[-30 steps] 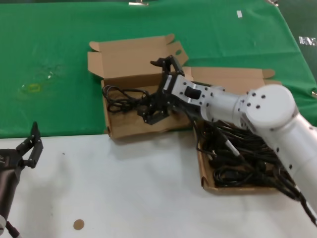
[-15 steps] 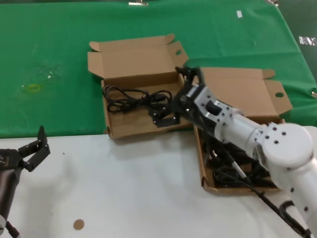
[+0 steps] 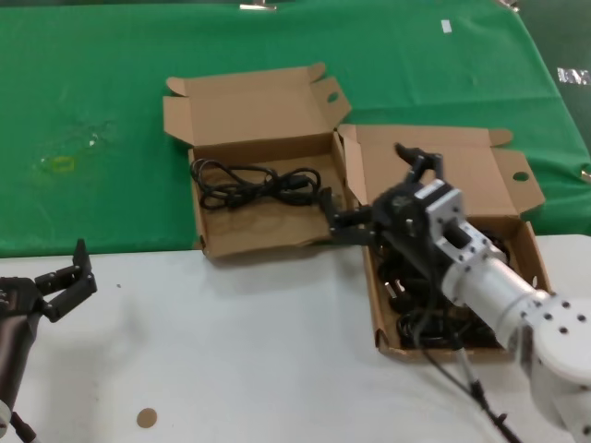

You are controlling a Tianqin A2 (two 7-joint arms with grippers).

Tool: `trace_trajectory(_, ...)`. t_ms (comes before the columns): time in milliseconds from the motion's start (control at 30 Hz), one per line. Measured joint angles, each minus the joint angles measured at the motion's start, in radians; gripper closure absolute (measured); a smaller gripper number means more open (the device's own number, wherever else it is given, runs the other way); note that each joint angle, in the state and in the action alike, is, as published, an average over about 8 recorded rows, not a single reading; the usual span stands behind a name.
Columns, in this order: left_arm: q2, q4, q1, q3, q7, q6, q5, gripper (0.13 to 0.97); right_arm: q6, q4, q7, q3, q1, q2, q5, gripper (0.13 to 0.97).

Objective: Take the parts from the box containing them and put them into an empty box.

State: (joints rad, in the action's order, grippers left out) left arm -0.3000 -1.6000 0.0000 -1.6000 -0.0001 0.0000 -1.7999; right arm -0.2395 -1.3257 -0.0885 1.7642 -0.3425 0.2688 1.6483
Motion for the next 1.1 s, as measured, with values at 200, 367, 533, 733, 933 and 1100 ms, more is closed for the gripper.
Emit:
trace_trajectory(200, 0.0, 0.0, 0.0, 0.0, 0.0, 0.0, 0.0, 0.143, 0.068, -0.077, 0.025, -0.046, 0.097, 0.009, 0.043, 0.129)
trace_trajectory(367, 0.0, 0.0, 0.0, 0.0, 0.0, 0.0, 0.0, 0.136, 0.124, -0.142, 0.046, -0.085, 0.177, 0.016, 0.078, 0.129)
trace_trajectory(533, 0.0, 0.0, 0.0, 0.0, 0.0, 0.0, 0.0, 0.132, 0.178, -0.204, 0.066, -0.122, 0.255, 0.023, 0.113, 0.129)
trace_trajectory(733, 0.0, 0.0, 0.0, 0.0, 0.0, 0.0, 0.0, 0.132, 0.209, -0.24, 0.077, -0.144, 0.299, 0.027, 0.133, 0.129)
trace_trajectory(933, 0.0, 0.0, 0.0, 0.0, 0.0, 0.0, 0.0, 0.132, 0.211, -0.242, 0.078, -0.145, 0.302, 0.028, 0.134, 0.129)
trace_trajectory(1100, 0.0, 0.0, 0.0, 0.0, 0.0, 0.0, 0.0, 0.132, 0.211, -0.242, 0.078, -0.145, 0.302, 0.028, 0.134, 0.129)
